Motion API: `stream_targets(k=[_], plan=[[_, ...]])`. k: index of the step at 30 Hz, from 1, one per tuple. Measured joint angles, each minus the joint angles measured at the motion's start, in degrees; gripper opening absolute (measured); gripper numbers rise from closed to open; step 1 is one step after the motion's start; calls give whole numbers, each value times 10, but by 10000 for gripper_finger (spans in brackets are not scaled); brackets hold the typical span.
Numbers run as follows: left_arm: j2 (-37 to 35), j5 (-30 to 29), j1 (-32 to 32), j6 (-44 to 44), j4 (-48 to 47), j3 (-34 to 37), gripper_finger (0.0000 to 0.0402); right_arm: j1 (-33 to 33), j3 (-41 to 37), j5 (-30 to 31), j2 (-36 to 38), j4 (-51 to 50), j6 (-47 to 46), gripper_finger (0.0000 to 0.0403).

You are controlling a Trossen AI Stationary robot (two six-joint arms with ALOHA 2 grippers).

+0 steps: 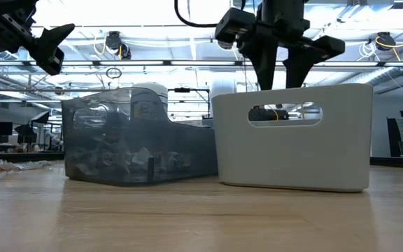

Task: Pick & Place First Aid Supplies
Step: Put the green bandage into the bottom gray bin

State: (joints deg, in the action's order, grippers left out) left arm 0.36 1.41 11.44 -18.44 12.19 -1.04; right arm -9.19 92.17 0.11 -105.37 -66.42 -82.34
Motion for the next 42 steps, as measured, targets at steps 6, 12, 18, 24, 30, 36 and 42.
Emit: stream_targets(k=[6,12,18,24,30,36,42], plan=[[0,0,0,0,0,0,267,38,-78,0,58,4,22,171],[0,0,0,0,0,0,267,93,-172,1,135,2,28,171],[0,0,0,0,0,0,267,176,-241,1,193,1,68,171],[0,0,0,0,0,0,267,276,-259,-1,208,0,143,171],[0,0,0,0,0,0,267,373,-259,-2,208,0,212,171],[0,0,0,0,0,0,267,430,-259,-4,205,1,242,171],[0,0,0,0,0,0,267,432,-297,-47,175,59,261,171]])
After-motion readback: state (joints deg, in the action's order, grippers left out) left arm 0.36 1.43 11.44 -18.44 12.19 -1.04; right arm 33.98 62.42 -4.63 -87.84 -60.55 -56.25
